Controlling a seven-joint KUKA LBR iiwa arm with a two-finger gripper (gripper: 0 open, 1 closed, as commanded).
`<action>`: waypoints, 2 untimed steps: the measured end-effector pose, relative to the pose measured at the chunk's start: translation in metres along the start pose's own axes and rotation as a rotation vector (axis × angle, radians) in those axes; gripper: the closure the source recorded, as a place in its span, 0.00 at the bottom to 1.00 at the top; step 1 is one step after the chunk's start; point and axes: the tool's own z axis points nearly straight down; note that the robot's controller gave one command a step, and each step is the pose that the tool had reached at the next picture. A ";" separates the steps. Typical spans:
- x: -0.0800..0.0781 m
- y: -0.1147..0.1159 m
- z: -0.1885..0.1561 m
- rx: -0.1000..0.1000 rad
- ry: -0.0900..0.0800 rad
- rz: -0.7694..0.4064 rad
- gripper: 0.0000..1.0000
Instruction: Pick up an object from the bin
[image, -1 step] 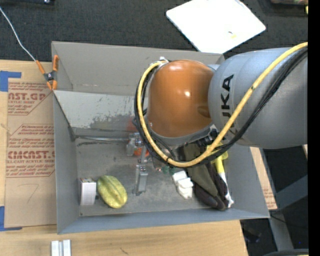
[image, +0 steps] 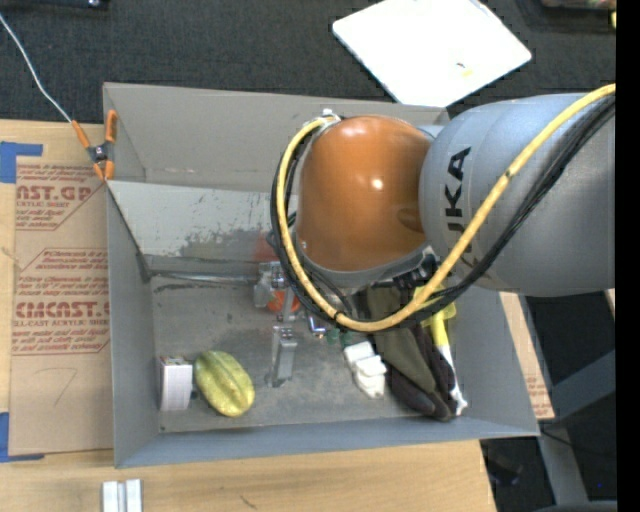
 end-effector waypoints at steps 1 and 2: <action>-0.007 0.004 0.104 -0.001 0.001 0.102 0.00; -0.004 0.005 0.129 0.001 0.005 0.115 0.00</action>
Offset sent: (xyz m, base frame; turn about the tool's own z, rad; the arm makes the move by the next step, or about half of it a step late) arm 0.0007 0.0086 -0.0857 0.1170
